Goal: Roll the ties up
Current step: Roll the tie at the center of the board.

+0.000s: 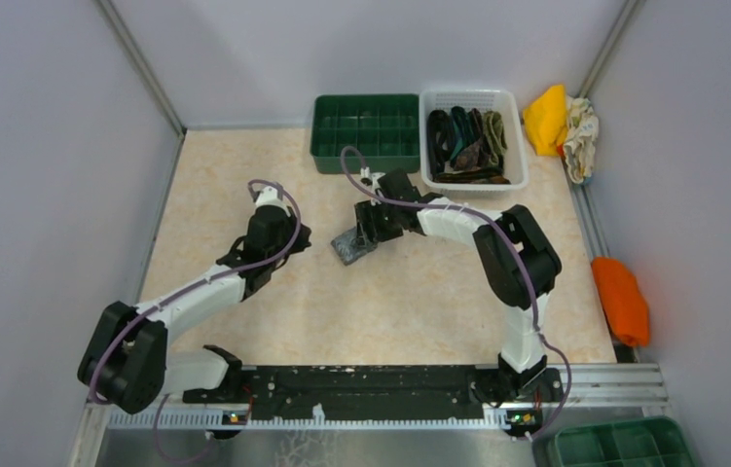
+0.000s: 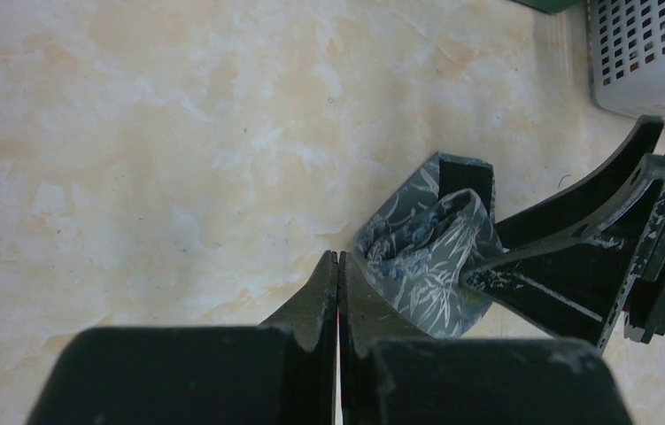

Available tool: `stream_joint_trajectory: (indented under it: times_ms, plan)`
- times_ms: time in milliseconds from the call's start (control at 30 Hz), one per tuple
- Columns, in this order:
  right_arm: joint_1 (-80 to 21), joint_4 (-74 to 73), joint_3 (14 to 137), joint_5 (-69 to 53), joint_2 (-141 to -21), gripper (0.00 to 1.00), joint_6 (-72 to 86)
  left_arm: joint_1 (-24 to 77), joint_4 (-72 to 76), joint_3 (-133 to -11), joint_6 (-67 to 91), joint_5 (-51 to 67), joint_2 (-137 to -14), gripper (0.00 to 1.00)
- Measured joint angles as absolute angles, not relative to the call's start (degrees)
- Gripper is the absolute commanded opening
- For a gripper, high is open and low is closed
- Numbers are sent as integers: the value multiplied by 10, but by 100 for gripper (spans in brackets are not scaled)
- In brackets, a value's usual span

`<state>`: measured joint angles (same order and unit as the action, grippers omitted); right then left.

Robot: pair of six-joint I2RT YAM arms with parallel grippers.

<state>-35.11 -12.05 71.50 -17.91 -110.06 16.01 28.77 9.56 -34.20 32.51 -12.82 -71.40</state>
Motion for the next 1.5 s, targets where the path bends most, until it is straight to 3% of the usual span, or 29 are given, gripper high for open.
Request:
stream_joint_trajectory:
  times_ms: [567, 800, 967, 1500]
  plan:
    - [-345, -123, 740, -60, -1077, 64, 137, 293, 152, -340, 356, -52, -802, 0]
    - [-273, -107, 742, -117, -1081, 64, 164, 328, 162, -398, 370, -25, -850, 0]
    - [-222, -70, 764, -184, -1123, 58, 185, 346, 153, -402, 390, -15, -855, 0]
    - [-220, -66, 851, -236, -1236, 42, 197, 427, 46, -444, 424, 56, -866, 0]
